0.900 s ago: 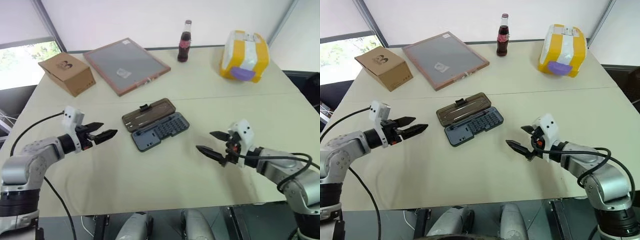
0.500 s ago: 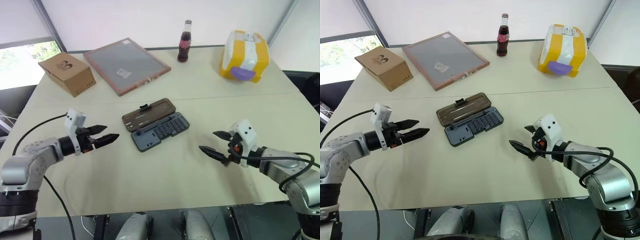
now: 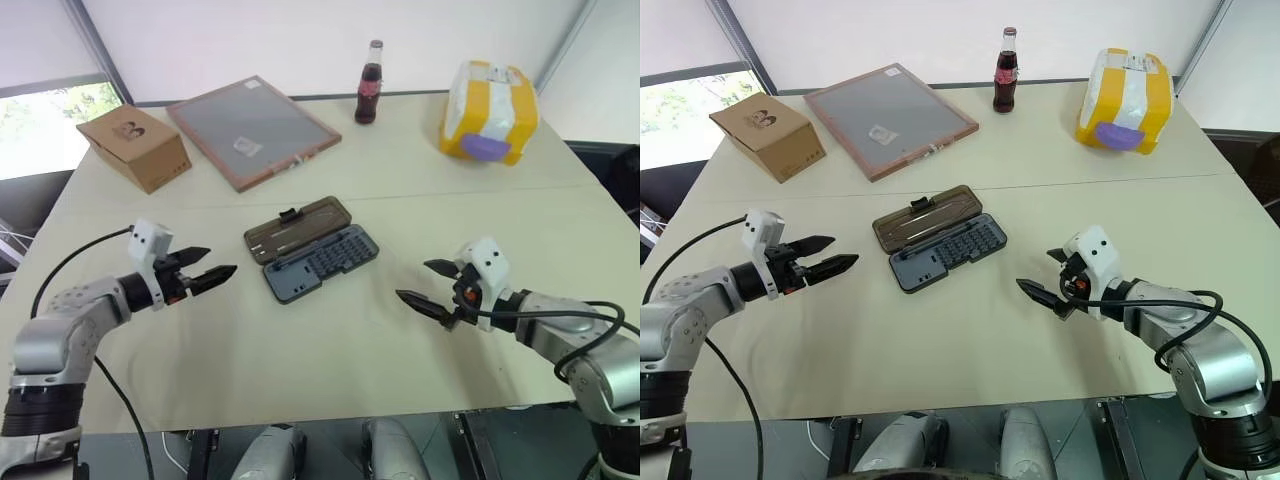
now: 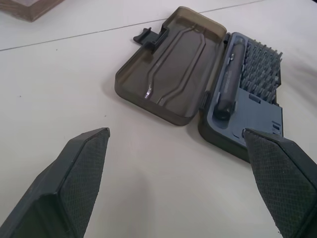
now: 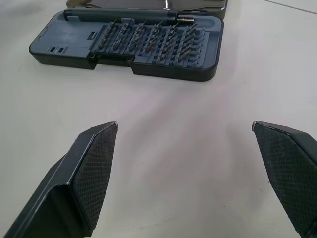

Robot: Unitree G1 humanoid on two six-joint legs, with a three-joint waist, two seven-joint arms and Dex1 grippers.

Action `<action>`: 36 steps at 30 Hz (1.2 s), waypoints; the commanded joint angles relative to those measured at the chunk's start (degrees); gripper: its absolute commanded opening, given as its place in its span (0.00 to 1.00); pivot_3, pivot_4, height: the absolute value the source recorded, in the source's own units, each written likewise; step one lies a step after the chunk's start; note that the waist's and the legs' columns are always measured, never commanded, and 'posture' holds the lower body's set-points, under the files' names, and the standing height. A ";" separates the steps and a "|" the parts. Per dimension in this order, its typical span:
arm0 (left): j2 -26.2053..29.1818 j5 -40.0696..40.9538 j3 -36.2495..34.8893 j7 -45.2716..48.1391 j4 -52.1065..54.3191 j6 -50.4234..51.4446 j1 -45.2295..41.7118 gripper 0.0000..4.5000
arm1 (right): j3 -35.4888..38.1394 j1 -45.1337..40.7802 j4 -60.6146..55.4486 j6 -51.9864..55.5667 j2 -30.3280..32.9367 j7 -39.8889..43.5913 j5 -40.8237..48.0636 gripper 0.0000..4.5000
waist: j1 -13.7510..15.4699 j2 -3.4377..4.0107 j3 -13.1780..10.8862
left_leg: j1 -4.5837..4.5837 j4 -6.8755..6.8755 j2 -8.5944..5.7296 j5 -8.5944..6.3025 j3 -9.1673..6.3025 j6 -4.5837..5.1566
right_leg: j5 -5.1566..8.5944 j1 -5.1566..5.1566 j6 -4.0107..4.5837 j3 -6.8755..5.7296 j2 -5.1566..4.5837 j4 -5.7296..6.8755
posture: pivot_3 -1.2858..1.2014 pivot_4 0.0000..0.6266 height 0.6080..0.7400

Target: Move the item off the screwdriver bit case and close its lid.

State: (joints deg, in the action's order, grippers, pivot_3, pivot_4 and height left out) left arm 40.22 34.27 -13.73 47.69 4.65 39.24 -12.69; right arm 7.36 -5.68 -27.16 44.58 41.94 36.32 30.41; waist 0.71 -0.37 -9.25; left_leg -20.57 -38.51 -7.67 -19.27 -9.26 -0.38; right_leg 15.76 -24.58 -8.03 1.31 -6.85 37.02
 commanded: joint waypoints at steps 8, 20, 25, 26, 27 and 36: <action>-0.95 -5.17 2.06 -1.24 -11.64 -5.19 -12.15 0.99 | 5.20 -3.26 -5.48 6.41 -2.07 -0.95 10.81 1.00 | 0.15 0.00 0.00 | -0.08 -0.14 0.00 0.00 -0.03 0.00 | 0.00 0.01 0.00 -0.05 0.02 0.01 | 0.52 0.24 1.00; -12.06 -26.02 16.36 8.33 -69.10 -34.86 -48.91 0.99 | 2.14 -14.66 -12.68 12.72 -9.79 -14.85 21.22 1.00 | -0.50 -0.12 0.06 | -0.91 -0.70 -0.36 0.00 -0.27 0.03 | -0.13 -0.48 -0.10 -0.39 -0.25 0.23 | 0.52 0.24 1.00; -16.51 -30.78 16.50 4.26 -78.90 -38.30 -51.92 0.99 | 2.62 -11.33 -16.48 12.89 -11.43 -20.24 22.32 1.00 | -1.55 -0.13 0.06 | -1.06 -0.73 -0.42 -0.03 -0.25 0.10 | -0.16 -0.66 -0.16 -0.39 -0.34 0.47 | 0.52 0.24 1.00; -17.03 -31.77 16.80 4.63 -79.54 -38.62 -51.90 0.99 | 3.17 -10.59 -17.13 12.97 -11.52 -21.23 22.69 1.00 | -1.52 -0.14 0.07 | -1.07 -0.74 -0.42 -0.03 -0.23 0.10 | -0.16 -0.70 -0.16 -0.38 -0.34 0.50 | 0.52 0.24 1.00; -17.56 -32.97 17.35 4.79 -80.06 -38.80 -51.78 0.99 | 3.84 -9.65 -17.78 13.03 -11.44 -22.16 23.11 1.00 | -1.50 -0.14 0.07 | -1.06 -0.76 -0.42 -0.03 -0.24 0.10 | -0.16 -0.71 -0.16 -0.38 -0.34 0.57 | 0.52 0.24 1.00; -18.55 -36.79 17.36 6.92 -81.50 -37.62 -50.91 0.25 | 6.36 -5.69 -19.70 12.36 -9.82 -26.33 25.41 1.00 | -1.26 -0.16 0.12 | -0.96 -0.89 -0.55 -0.04 -0.25 0.13 | -0.16 -0.62 -0.16 -0.37 -0.42 0.59 | 0.52 0.24 1.00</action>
State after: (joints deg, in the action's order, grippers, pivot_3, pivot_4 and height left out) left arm 22.23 -0.49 2.98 53.99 -75.30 0.63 -64.29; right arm 12.32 -11.25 -44.78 57.92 31.70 10.41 54.85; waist -0.55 -0.53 -9.13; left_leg -21.52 -39.41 -8.22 -19.31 -9.51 -0.24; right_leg 15.59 -25.20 -8.19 0.94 -7.27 37.62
